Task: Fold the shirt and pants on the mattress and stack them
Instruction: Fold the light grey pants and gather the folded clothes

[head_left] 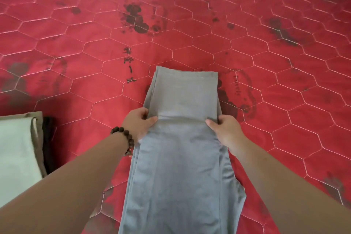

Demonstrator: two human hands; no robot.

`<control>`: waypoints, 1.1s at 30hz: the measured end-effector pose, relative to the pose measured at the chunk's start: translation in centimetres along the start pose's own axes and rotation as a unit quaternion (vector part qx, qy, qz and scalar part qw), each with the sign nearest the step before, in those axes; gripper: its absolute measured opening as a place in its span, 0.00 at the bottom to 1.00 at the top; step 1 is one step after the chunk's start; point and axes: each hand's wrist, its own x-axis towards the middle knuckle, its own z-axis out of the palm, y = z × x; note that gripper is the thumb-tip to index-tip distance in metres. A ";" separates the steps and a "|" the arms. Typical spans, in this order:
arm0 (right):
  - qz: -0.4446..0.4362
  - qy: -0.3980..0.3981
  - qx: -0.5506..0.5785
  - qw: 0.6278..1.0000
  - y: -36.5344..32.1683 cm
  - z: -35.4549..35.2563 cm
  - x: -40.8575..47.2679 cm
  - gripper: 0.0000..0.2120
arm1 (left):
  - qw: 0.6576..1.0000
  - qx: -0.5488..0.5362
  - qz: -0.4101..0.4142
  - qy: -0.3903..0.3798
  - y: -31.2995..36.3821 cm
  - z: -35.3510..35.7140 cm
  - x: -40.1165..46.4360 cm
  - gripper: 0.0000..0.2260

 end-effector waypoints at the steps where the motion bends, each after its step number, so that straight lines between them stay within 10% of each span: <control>1: 0.021 0.001 0.024 0.999 -0.1 0.1 -0.4 0.18 | 0.999 -0.029 -0.022 0.003 -0.2 0.1 -0.4 0.18; 6: 0.136 -0.048 0.159 0.977 0.6 0.5 -5.1 0.22 | 0.952 -0.203 -0.191 -0.125 -1.8 -0.5 -4.5 0.16; 18: 0.237 -0.193 0.127 0.944 7.0 2.1 -20.6 0.14 | 0.925 -0.135 -0.278 -0.221 -8.8 0.8 -17.7 0.16; 29: 0.142 -0.139 0.089 0.976 10.9 1.9 -27.4 0.08 | 0.967 -0.066 -0.152 -0.194 -12.0 0.7 -24.7 0.22; 33: 0.133 -0.109 0.027 0.985 12.4 3.2 -28.9 0.15 | 0.983 -0.032 -0.126 -0.133 -13.6 2.2 -26.4 0.09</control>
